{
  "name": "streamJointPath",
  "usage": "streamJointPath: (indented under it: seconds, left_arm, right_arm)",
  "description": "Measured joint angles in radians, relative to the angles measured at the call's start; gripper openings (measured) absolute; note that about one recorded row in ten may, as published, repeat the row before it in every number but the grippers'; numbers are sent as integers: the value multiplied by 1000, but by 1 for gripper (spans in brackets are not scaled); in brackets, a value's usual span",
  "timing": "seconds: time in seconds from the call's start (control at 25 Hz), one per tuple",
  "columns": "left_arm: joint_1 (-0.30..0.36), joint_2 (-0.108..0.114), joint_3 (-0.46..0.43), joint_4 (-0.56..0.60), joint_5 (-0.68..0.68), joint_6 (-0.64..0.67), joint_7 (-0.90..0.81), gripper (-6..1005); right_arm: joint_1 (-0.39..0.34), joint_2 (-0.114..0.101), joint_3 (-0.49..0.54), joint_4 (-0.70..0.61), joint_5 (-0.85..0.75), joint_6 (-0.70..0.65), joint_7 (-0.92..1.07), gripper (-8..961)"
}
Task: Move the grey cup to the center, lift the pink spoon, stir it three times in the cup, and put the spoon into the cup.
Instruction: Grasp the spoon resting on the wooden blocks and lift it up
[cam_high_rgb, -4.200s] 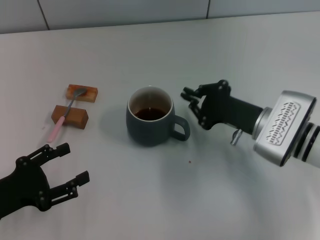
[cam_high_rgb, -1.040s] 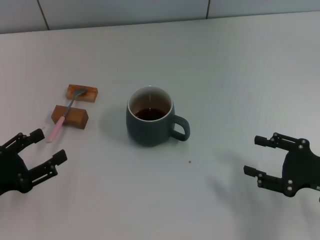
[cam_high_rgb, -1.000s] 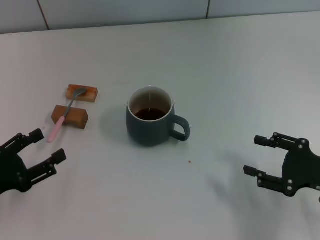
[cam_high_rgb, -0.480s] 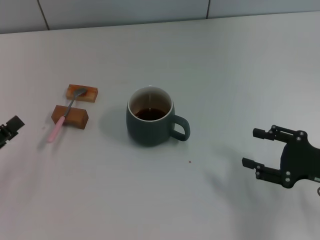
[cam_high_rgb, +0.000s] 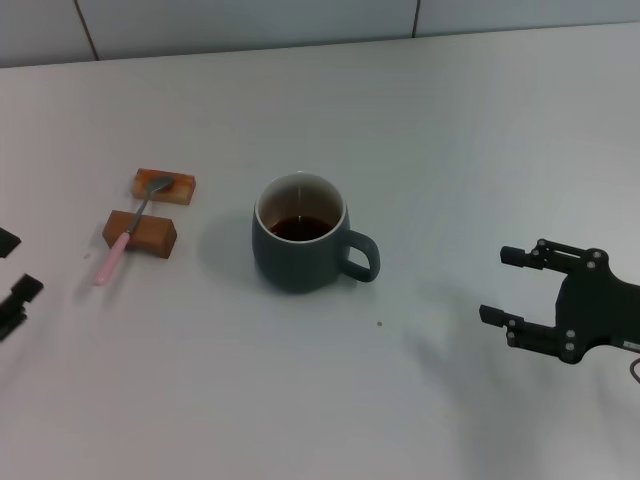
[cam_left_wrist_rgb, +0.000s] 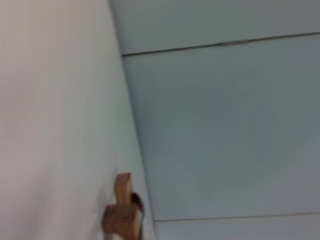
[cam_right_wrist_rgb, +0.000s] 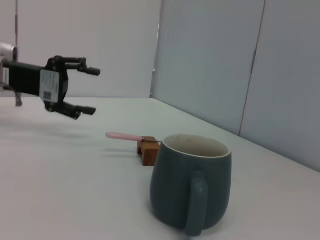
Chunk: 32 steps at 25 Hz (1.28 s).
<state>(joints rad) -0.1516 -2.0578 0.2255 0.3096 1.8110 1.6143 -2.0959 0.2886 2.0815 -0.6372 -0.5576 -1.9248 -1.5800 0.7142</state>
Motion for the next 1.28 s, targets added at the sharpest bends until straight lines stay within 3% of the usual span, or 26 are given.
streamJointPath:
  seconds: [0.48, 1.28]
  left_arm:
    - [6, -6, 25, -123, 39, -96, -59, 852]
    - [-83, -9, 10, -175, 25, -192, -53, 852]
  right_arm:
    - [4, 0, -3, -20, 0, 8, 17, 695]
    - [0, 0, 6, -16, 3, 8, 17, 695]
